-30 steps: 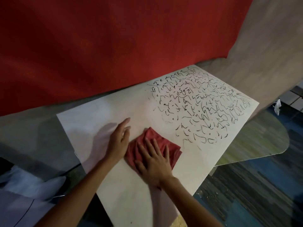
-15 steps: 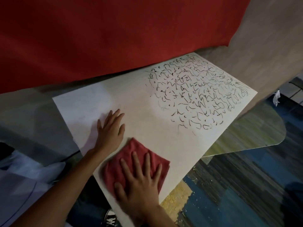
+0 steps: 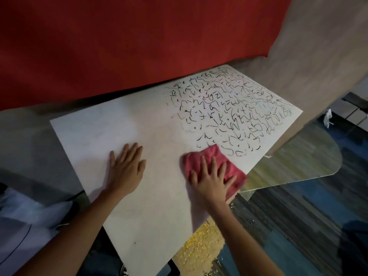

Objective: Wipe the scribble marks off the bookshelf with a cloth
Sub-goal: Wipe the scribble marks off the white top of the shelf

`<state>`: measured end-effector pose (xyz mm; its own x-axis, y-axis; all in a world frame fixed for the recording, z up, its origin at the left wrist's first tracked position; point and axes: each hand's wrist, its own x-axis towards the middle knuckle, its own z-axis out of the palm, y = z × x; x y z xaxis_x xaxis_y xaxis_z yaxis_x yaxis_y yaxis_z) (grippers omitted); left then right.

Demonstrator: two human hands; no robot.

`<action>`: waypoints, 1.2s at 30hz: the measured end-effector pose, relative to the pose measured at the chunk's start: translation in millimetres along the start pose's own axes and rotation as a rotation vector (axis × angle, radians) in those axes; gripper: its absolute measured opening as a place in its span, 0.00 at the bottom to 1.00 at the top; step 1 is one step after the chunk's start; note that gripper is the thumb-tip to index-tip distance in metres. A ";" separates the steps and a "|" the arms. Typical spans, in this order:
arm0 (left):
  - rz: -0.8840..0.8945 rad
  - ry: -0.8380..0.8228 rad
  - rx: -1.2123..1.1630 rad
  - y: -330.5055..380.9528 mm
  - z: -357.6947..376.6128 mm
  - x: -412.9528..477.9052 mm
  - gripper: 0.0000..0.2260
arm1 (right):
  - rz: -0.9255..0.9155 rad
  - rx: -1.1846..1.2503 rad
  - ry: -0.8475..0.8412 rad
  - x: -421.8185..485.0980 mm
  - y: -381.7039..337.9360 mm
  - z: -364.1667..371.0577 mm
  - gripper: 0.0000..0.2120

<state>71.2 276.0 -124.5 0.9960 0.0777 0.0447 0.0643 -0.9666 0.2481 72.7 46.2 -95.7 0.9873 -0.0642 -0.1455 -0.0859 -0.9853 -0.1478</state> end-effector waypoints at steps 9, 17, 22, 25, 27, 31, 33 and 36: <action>-0.021 0.106 -0.061 6.4 1.0 6.2 0.24 | -0.388 -0.047 -0.046 -10.8 -3.4 6.9 0.40; -0.037 0.037 -0.015 10.1 -18.9 85.0 0.27 | -0.381 -0.081 -0.022 67.4 -13.0 1.6 0.41; -0.063 -0.108 0.125 -2.9 -21.2 138.5 0.27 | -0.375 -0.090 -0.006 114.1 -34.5 -4.2 0.40; -0.077 -0.122 0.142 -4.8 -13.5 151.2 0.27 | -0.342 -0.069 -0.015 150.6 -48.9 -5.2 0.40; -0.082 -0.089 0.163 -3.5 -7.8 152.3 0.27 | -0.319 -0.075 -0.012 177.6 -58.7 -5.9 0.34; -0.056 -0.026 0.138 -8.6 1.4 152.2 0.34 | -0.254 -0.058 0.010 239.6 -83.3 -13.3 0.27; -0.052 -0.023 0.128 -10.8 4.0 154.5 0.37 | -0.208 -0.033 0.013 273.7 -97.1 -14.9 0.27; -0.074 -0.027 0.154 -9.4 5.7 155.2 0.38 | -0.165 0.004 0.010 307.1 -113.3 -19.9 0.27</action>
<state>225.5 295.8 -125.4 0.9893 0.1455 0.0050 0.1444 -0.9846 0.0983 388.2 134.9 -104.2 0.9893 0.0964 -0.1093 0.0766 -0.9820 -0.1728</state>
